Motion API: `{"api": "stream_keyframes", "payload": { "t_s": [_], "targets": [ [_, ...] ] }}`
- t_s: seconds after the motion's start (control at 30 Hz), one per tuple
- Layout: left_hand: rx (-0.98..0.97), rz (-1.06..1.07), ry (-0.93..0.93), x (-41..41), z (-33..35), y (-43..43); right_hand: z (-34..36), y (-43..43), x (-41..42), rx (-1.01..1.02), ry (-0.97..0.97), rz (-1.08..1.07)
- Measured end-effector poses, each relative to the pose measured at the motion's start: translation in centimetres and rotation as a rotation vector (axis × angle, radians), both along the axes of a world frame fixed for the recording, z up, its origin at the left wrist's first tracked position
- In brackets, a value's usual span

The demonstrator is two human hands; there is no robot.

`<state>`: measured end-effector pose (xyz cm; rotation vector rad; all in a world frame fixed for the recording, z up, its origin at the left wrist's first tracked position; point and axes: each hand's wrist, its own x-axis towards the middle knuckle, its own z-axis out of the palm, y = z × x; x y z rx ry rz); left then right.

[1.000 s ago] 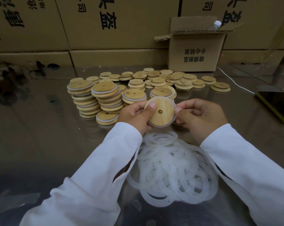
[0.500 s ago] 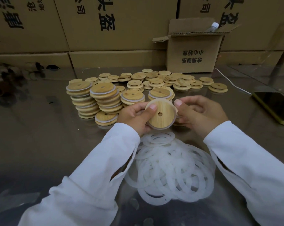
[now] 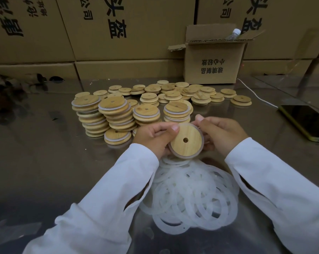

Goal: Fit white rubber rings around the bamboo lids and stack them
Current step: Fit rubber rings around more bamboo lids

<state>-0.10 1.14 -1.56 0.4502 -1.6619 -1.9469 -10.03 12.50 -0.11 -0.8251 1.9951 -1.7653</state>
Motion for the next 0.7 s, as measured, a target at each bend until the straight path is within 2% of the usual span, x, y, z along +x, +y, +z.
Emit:
{"api": "stream_keyframes", "payload": {
  "t_s": [0.1, 0.2, 0.4, 0.5, 0.6, 0.7],
  "targets": [
    [0.004, 0.032, -0.011, -0.1, 0.0, 0.0, 0.0, 0.2, 0.0, 0.038, -0.015, 0.095],
    [0.035, 0.028, -0.020, -0.2, 0.2, 0.1, -0.1, 0.3, -0.3, 0.036, -0.004, 0.078],
    [0.118, 0.143, -0.013, -0.4, 0.4, -0.4, -0.1, 0.8, -3.2, -0.036, -0.108, -0.373],
    [0.130, 0.167, -0.003, -0.4, 0.4, -0.3, -0.5, 0.5, -4.1, -0.018, -0.116, -0.473],
    [0.145, 0.180, 0.005, -0.5, 0.3, -0.2, -1.1, -0.3, -4.7, 0.091, -0.022, -0.495],
    [0.133, 0.196, 0.002, -0.7, 0.2, -0.1, -1.1, -1.0, -5.1, 0.262, 0.087, -0.430]
  ]
}}
